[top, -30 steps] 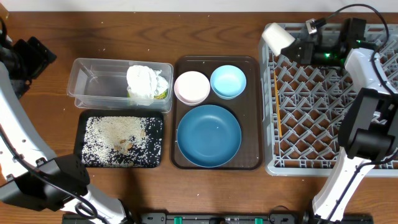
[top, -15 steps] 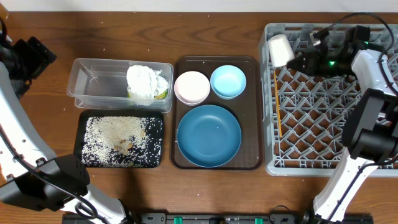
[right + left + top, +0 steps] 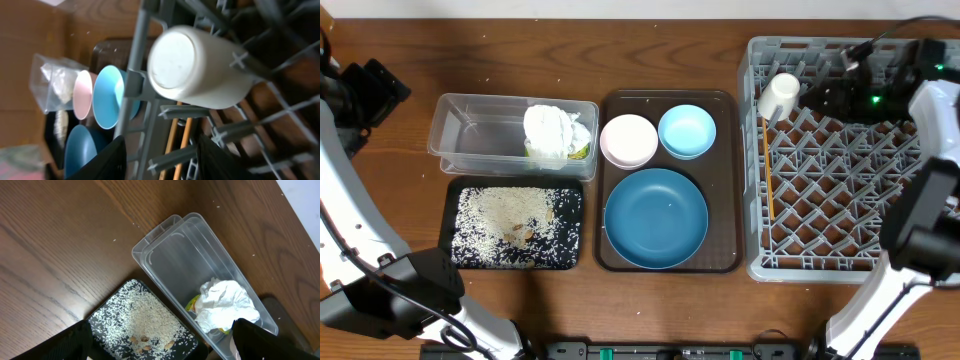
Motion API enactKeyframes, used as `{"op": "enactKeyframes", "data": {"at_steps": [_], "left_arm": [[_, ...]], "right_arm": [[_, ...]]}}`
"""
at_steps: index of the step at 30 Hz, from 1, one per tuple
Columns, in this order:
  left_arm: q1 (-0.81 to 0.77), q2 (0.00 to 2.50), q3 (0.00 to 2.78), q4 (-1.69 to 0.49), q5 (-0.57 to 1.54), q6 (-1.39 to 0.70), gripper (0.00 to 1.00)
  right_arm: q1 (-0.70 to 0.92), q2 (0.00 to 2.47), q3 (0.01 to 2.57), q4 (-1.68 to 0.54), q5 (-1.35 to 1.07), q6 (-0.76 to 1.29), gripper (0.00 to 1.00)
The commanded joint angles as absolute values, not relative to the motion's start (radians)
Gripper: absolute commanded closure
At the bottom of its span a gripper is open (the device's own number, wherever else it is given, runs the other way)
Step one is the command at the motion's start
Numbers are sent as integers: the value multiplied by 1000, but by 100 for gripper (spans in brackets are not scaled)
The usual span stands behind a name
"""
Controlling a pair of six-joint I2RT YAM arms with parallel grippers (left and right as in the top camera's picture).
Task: Sort waste into correct bins and load items into the dishwasher rack
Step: 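Lower the white cup upright into the rack and open the right gripper, then move the right gripper back toward the light blue bowl on the tray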
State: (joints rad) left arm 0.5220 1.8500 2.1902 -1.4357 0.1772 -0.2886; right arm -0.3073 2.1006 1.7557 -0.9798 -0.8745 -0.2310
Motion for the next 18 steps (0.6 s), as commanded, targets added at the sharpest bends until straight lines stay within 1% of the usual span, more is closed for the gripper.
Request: {"op": "enactKeyframes", "data": {"at_steps": [1, 7, 12, 16, 18], "left_arm": [[525, 1856, 2196, -1439, 171, -290, 8], [525, 1856, 2196, -1439, 171, -290, 8], [525, 1856, 2196, -1439, 171, -290, 8], [525, 1856, 2196, -1439, 171, -290, 8], [525, 1856, 2196, -1439, 171, -290, 8]], "right_arm": [[-256, 1956, 1760, -981, -747, -194, 57], [-80, 1817, 1760, -1016, -487, -151, 57], [121, 1797, 1757, -1075, -264, -120, 56], [242, 1822, 1747, -1097, 41, 11, 54], [277, 1837, 1741, -1096, 171, 63, 49]]}}
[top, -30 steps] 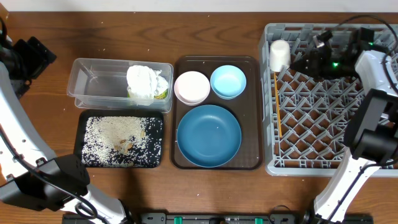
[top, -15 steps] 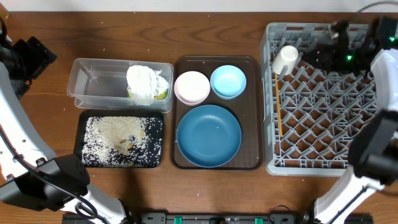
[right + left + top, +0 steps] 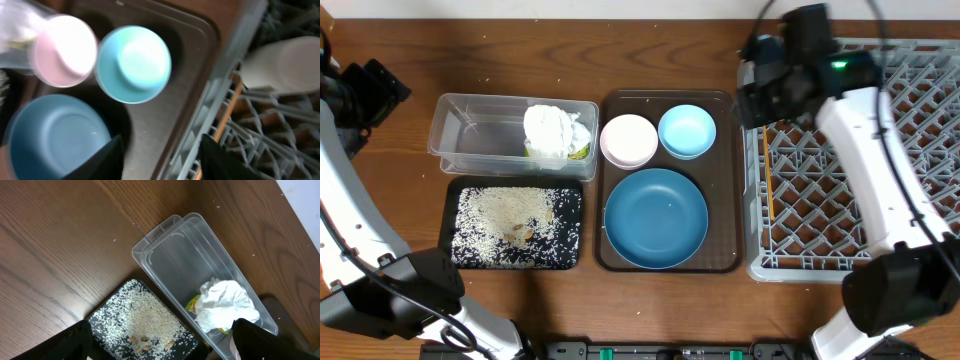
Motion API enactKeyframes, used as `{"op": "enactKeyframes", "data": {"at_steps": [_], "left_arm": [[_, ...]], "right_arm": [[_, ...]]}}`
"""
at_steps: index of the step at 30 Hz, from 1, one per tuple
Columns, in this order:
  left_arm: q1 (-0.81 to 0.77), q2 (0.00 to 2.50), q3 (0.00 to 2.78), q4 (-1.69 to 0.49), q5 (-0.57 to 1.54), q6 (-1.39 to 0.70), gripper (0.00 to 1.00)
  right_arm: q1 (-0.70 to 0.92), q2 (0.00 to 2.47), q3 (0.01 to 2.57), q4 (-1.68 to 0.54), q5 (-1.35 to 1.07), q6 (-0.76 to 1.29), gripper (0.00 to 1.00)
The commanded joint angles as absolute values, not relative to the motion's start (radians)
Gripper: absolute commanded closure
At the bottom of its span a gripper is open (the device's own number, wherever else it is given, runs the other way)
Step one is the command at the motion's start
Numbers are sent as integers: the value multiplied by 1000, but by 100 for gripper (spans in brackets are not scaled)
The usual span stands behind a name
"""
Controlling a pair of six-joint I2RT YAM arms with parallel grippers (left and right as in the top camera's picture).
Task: Sort waste into correct bins and load items into the dishwasher rack
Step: 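Move the right gripper back toward the light blue bowl on the tray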
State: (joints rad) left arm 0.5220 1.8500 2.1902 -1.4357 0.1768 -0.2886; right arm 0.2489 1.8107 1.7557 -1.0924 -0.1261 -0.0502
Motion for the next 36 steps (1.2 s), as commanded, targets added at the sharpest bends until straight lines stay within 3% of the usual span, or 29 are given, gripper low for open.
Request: {"op": "enactKeyframes", "data": {"at_steps": [1, 9, 18, 28, 36], "left_arm": [[525, 1856, 2196, -1439, 171, -290, 8], [525, 1856, 2196, -1439, 171, -290, 8], [525, 1856, 2196, -1439, 171, -290, 8], [525, 1856, 2196, -1439, 171, -290, 8], [525, 1856, 2196, -1439, 171, -290, 8]], "right_arm": [[289, 1847, 1738, -1095, 224, 86, 46], [268, 1885, 1723, -1092, 155, 134, 49], [267, 1946, 1665, -1067, 115, 134, 62], [279, 1960, 1655, -993, -95, 99, 62], [322, 1960, 1655, -998, 14, 101, 62]]}}
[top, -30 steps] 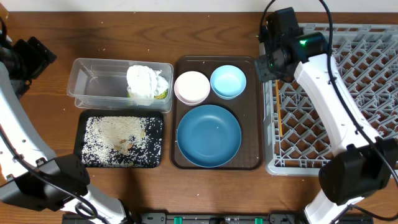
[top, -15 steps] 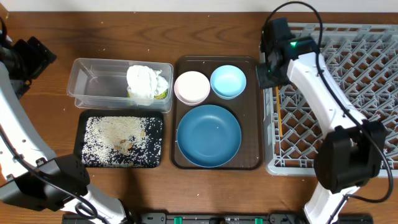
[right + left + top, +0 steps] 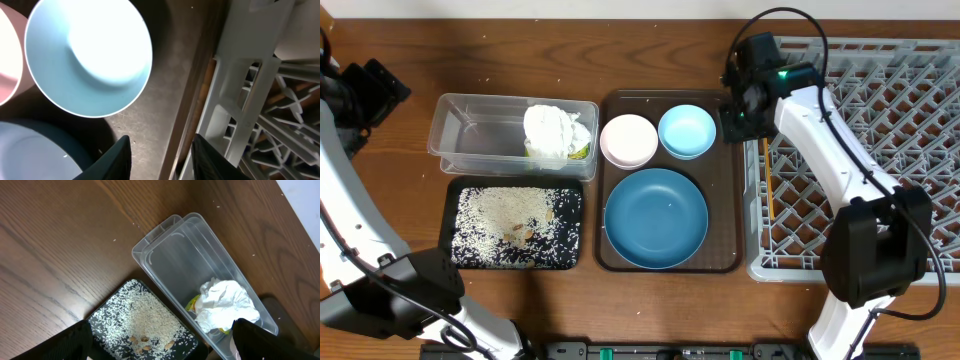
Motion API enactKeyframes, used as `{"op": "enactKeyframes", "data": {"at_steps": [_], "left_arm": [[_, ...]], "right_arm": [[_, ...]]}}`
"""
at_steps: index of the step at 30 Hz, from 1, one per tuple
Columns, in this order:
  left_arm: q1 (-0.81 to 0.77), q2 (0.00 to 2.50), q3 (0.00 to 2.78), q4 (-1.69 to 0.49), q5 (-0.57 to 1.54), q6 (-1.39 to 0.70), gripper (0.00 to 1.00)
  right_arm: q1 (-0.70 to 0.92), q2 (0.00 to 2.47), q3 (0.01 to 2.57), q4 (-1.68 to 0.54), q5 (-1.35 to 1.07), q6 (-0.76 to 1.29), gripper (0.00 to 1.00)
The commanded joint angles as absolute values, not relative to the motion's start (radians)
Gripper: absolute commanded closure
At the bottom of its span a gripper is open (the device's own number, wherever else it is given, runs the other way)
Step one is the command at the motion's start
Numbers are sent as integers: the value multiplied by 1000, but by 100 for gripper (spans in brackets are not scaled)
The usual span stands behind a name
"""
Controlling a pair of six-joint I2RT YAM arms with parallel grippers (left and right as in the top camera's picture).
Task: Sort waste into correct bins and load items into the dishwasher rack
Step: 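Move the right gripper back toward the light blue bowl on the tray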
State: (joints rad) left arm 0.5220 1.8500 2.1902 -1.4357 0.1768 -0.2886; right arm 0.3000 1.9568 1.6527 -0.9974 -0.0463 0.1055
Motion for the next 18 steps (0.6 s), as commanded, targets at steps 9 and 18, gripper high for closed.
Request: {"op": "enactKeyframes", "data": {"at_steps": [9, 18], "left_arm": [[525, 1856, 2196, -1439, 171, -290, 8], [525, 1856, 2196, -1439, 171, -290, 8]], "right_arm": [[285, 1960, 1655, -938, 131, 143, 61], [267, 1960, 1617, -931, 127, 191, 61]]}}
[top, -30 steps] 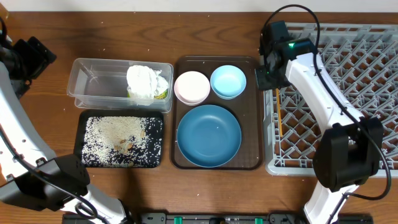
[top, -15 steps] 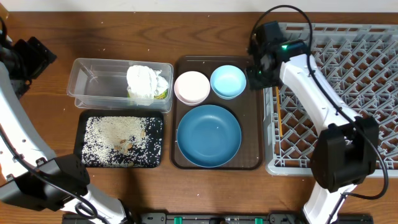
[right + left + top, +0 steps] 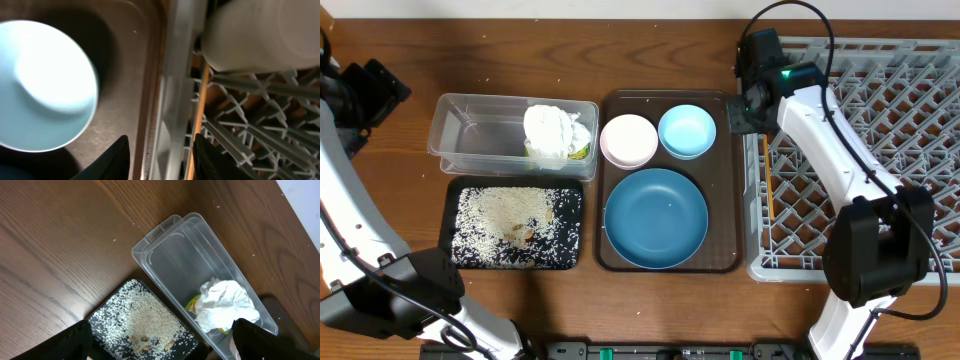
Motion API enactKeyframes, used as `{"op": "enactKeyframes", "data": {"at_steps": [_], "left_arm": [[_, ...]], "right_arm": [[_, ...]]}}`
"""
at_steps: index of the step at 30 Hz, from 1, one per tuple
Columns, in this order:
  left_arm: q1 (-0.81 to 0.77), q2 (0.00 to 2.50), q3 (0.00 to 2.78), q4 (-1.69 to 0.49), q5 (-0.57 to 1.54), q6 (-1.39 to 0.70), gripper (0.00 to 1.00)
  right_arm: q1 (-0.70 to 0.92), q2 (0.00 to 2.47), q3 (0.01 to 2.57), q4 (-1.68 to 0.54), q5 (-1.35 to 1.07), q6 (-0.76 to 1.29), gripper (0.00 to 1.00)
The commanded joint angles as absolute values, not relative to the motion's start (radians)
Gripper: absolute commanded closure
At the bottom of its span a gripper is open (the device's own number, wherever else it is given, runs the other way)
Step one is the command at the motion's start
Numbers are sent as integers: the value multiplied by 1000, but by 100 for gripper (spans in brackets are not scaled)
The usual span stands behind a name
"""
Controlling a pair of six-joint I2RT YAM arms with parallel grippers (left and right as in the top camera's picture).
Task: Sort waste into correct bins and load items into the dishwasher rack
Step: 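Move the right gripper back toward the light blue bowl on the tray, then lower the right gripper onto the light blue bowl rim and grasp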
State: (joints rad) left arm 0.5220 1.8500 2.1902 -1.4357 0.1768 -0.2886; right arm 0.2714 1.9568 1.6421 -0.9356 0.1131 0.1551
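Observation:
The grey dishwasher rack fills the right side. A white cup lies in its back left corner, hidden under my arm in the overhead view. My right gripper is open and empty, straddling the rack's left wall, between the cup and the light blue bowl. A pink bowl and a blue plate share the brown tray with that bowl. My left gripper hangs open high over the far left, above the rice tray.
A clear bin holds crumpled white paper and something green. In front of it a black tray carries rice and a few scraps. A wooden stick lies along the rack's left side.
My right gripper has shifted from over the brown tray beside the light blue bowl to the rack's left wall, bringing the white cup into its view. The left arm is unchanged.
My right gripper was open over the rack's back, next to the white cup lying there. Then it was over the rack's left corner and the bowls, then low over the tray by the light blue bowl, now at the rack wall. Nothing has been picked up.

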Motion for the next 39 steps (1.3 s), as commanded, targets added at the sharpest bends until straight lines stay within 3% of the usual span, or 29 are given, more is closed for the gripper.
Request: {"op": "enactKeyframes", "data": {"at_steps": [1, 8, 25, 30, 39], "left_arm": [[525, 1856, 2196, -1439, 171, -290, 8], [525, 1856, 2196, -1439, 171, -290, 8], [525, 1856, 2196, -1439, 171, -290, 8], [525, 1856, 2196, -1439, 171, -290, 8], [525, 1856, 2196, -1439, 171, -290, 8]], "right_arm": [[267, 1960, 1607, -927, 127, 190, 62], [270, 1960, 1589, -933, 125, 190, 81], [270, 1960, 1589, -957, 40, 93, 87], [270, 1960, 1589, -962, 40, 88, 99], [271, 1960, 1589, -970, 39, 87, 98]]}}
